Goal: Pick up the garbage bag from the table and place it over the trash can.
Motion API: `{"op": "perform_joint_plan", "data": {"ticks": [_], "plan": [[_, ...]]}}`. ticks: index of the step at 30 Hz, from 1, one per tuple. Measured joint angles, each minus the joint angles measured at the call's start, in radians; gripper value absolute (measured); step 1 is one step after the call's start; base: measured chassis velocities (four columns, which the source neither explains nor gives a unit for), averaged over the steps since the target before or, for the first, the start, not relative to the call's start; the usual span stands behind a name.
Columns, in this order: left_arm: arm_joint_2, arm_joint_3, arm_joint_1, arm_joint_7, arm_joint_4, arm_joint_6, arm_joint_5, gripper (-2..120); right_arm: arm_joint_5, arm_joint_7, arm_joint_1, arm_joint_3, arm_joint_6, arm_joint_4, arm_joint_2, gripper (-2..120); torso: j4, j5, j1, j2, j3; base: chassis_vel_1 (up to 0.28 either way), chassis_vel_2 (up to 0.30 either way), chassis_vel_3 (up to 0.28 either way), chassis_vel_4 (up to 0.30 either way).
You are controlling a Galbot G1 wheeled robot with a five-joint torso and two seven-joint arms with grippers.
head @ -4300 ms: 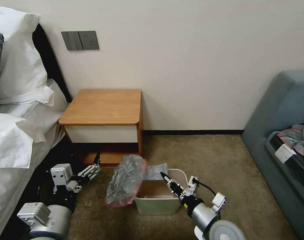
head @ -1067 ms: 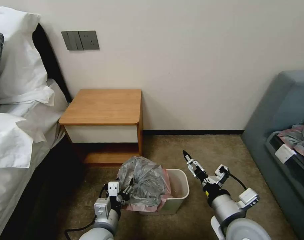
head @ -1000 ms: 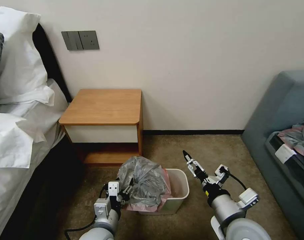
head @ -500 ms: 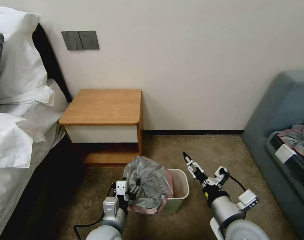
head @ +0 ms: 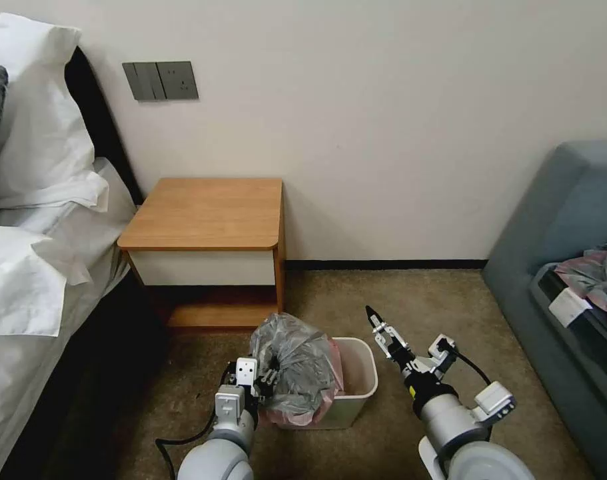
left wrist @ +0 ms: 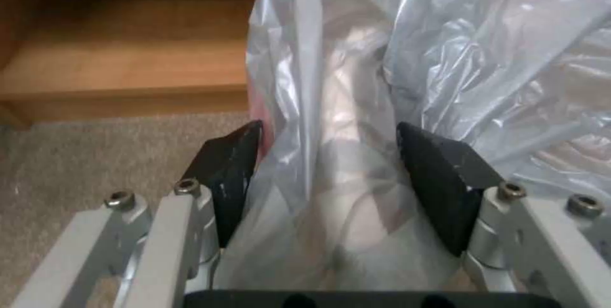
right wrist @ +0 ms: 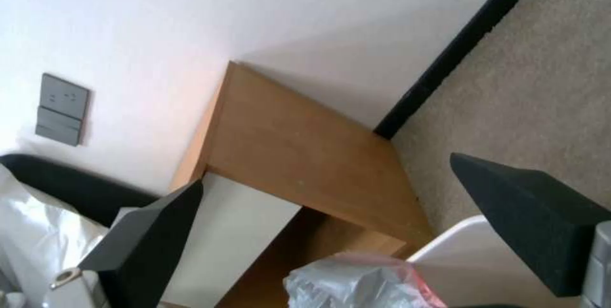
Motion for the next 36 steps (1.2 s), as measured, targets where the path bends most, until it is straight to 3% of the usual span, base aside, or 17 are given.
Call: {"op": "perform_joint_plan", "data": {"ticks": [12, 15, 19, 24, 26, 31, 36], "plan": [[-0.008, 0.001, -0.013, -0.008, 0.030, 0.001, -0.004, 54, -0.003, -0.005, 0.005, -0.006, 0.001, -0.011, 0.000, 100, 0.0000, 0.0002, 0.000, 0.000, 0.000, 0.000, 0.000, 0.000, 0.000], [-0.014, 0.003, -0.013, -0.011, 0.039, -0.012, -0.001, 38, -0.012, -0.013, 0.009, -0.008, 0.002, -0.009, -0.006, 100, 0.0000, 0.0001, 0.000, 0.000, 0.000, 0.000, 0.000, 0.000, 0.000], [-0.014, 0.002, -0.009, -0.013, 0.040, -0.034, 0.006, 28, -0.022, -0.023, 0.014, -0.008, 0.002, 0.005, -0.014, 100, 0.0000, 0.0000, 0.000, 0.000, 0.000, 0.000, 0.000, 0.000, 0.000], [-0.009, -0.013, 0.006, 0.006, 0.042, -0.121, -0.004, 12, -0.024, -0.032, 0.028, -0.013, -0.003, 0.036, -0.033, 100, 0.0000, -0.0004, 0.000, 0.000, 0.000, 0.000, 0.000, 0.000, 0.000], [-0.004, -0.036, 0.018, 0.037, 0.041, -0.211, -0.009, 7, -0.027, -0.050, 0.030, -0.018, -0.024, 0.057, -0.045, 100, 0.0000, -0.0002, 0.000, 0.000, 0.000, 0.000, 0.000, 0.000, 0.000], [0.001, -0.068, 0.036, 0.050, 0.020, -0.320, -0.013, 6, -0.081, -0.123, 0.004, -0.040, -0.103, 0.051, -0.070, 100, 0.0000, 0.0000, 0.000, 0.000, 0.000, 0.000, 0.000, 0.000, 0.000], [0.007, -0.098, 0.046, 0.092, -0.008, -0.376, -0.031, 6, -0.121, -0.172, 0.008, -0.068, -0.139, 0.004, -0.093, 100, 0.0000, 0.0000, 0.000, 0.000, 0.000, 0.000, 0.000, 0.000, 0.000]]}}
